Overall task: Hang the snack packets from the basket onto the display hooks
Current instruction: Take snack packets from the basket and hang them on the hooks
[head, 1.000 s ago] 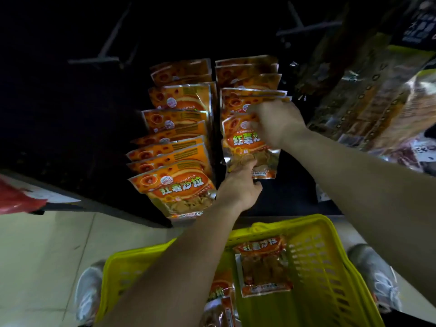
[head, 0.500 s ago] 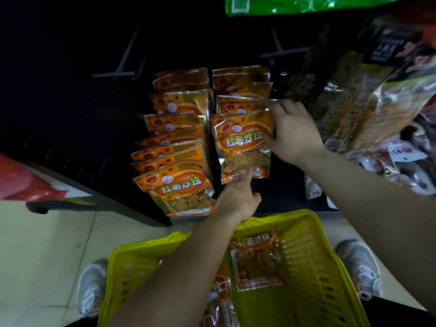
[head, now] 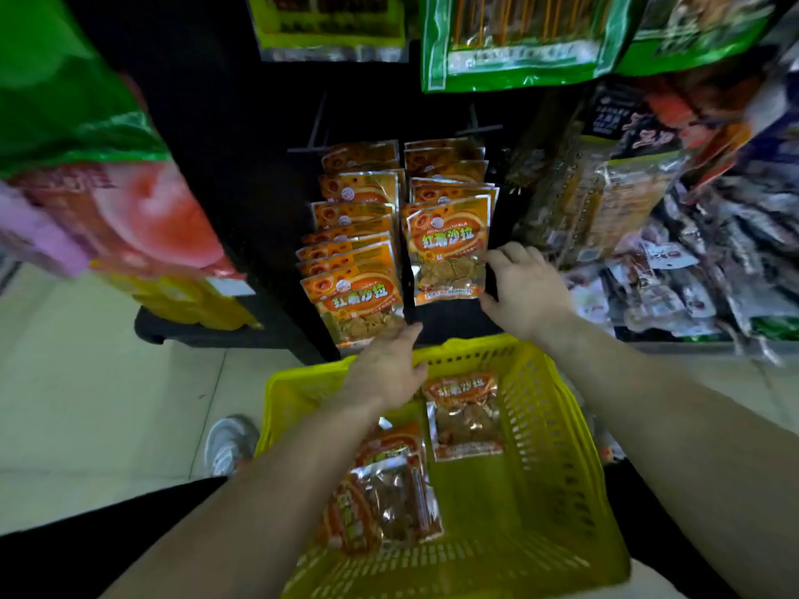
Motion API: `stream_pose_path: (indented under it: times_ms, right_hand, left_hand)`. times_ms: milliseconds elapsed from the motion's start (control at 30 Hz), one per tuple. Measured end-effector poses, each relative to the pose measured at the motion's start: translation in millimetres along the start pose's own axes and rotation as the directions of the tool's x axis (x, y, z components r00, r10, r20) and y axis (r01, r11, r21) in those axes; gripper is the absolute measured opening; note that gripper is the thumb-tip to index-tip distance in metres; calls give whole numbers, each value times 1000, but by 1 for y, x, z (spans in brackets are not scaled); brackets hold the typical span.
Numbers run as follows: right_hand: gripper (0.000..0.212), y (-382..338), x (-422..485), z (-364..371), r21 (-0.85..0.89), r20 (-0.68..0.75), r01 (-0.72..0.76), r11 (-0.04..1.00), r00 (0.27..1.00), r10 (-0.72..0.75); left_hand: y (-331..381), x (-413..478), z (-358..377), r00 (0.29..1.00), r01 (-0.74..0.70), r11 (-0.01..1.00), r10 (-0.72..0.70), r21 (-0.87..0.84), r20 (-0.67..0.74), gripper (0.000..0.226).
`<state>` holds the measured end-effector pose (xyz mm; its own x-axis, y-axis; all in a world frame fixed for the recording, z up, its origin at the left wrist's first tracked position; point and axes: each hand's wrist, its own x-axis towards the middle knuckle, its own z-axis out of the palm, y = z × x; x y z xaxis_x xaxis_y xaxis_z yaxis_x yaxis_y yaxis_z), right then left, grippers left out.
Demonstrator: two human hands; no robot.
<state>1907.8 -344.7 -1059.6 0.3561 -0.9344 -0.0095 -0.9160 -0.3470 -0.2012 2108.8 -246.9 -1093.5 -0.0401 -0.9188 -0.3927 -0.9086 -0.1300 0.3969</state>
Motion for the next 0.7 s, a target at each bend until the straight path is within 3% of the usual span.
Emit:
stream_pose_path:
  times_ms: [300, 433, 500, 600, 700]
  right_hand:
    - [58, -11, -88, 96, 22, 278, -18, 1000, 961, 11]
    - [62, -10, -110, 148, 39, 488, -82, 996, 871, 52]
    - [67, -12, -119, 175, 57, 558, -61, 997, 829, 19]
    - [79, -24, -131, 209, 104, 661, -58, 993, 750, -25]
    - [56, -47, -139, 234, 250, 711, -121, 961, 697, -97]
  left_hand:
    - [-65, -51, 63, 985, 103, 983, -123, 155, 124, 62]
    - [-101, -57, 93, 963, 175, 975, -199, 138, 180, 55]
    - [-116, -59, 107, 940, 209, 966, -241, 151, 243, 63]
    - [-132, -65, 123, 907, 249, 953, -292, 173, 305, 53]
    - [-138, -72, 133, 903, 218, 932, -306, 290, 302, 42]
